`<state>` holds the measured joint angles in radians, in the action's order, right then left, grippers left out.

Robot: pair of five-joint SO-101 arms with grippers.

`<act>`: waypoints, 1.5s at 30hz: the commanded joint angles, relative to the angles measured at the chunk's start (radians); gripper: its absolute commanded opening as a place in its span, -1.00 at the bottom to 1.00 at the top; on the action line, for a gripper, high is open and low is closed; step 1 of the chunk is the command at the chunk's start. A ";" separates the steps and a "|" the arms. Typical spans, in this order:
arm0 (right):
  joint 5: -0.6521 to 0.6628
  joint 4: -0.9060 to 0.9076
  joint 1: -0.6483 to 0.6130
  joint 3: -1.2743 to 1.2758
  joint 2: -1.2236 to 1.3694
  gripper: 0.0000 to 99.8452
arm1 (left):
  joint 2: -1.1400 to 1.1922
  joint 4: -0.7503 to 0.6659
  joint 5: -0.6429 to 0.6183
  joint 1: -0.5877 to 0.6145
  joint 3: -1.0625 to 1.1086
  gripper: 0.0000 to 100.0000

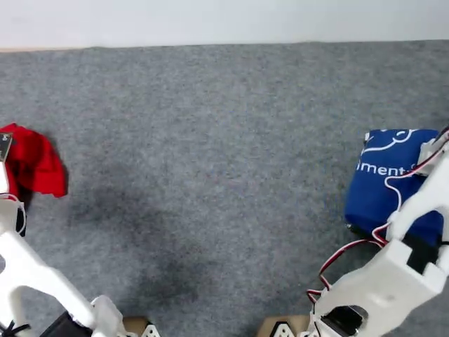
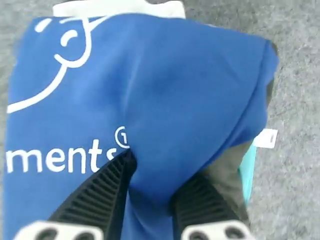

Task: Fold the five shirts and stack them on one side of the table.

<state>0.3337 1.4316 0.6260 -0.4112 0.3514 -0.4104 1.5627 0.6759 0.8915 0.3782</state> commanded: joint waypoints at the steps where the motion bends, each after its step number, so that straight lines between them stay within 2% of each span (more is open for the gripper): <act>1: 0.020 -0.068 0.028 -0.017 0.007 -0.98 | -0.029 0.006 0.000 -0.006 -0.005 -0.98; 4: 0.029 -0.116 0.042 -0.017 0.030 -0.98 | -0.028 0.005 0.002 -0.006 -0.004 -0.98; 6: 0.080 -0.114 0.045 -0.017 0.044 -0.94 | -0.028 0.005 0.003 -0.006 -0.004 -0.98; 11: 0.100 -0.053 0.061 -0.029 0.038 -0.54 | -0.028 0.000 0.003 -0.006 -0.004 -0.98; 14: 0.101 -0.005 0.091 -0.094 0.013 -0.48 | -0.028 0.000 0.003 -0.006 -0.004 -0.98; 20: 0.100 0.202 0.096 -0.273 -0.067 -0.48 | -0.032 0.005 0.003 -0.003 -0.004 -0.98; 24: 0.098 0.363 0.038 -0.322 -0.107 -0.52 | -0.032 0.005 0.003 -0.005 -0.004 -0.98; 29: 0.103 0.357 0.010 -0.253 -0.107 -1.00 | -0.034 0.006 0.000 0.000 -0.004 -0.98; 31: 0.103 0.358 0.019 -0.219 -0.082 -0.93 | -0.035 0.009 0.000 0.000 -0.004 -0.98; 40: 0.107 0.226 0.191 -0.186 0.208 -0.98 | -0.035 0.041 0.000 -0.003 -0.005 -0.98; 45: 0.106 0.282 0.165 -0.250 0.236 -0.98 | -0.035 0.041 0.000 0.000 -0.005 -0.98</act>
<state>0.4289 1.6709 0.8025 -0.5892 0.6076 -0.4104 1.5980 0.6759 0.8915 0.3782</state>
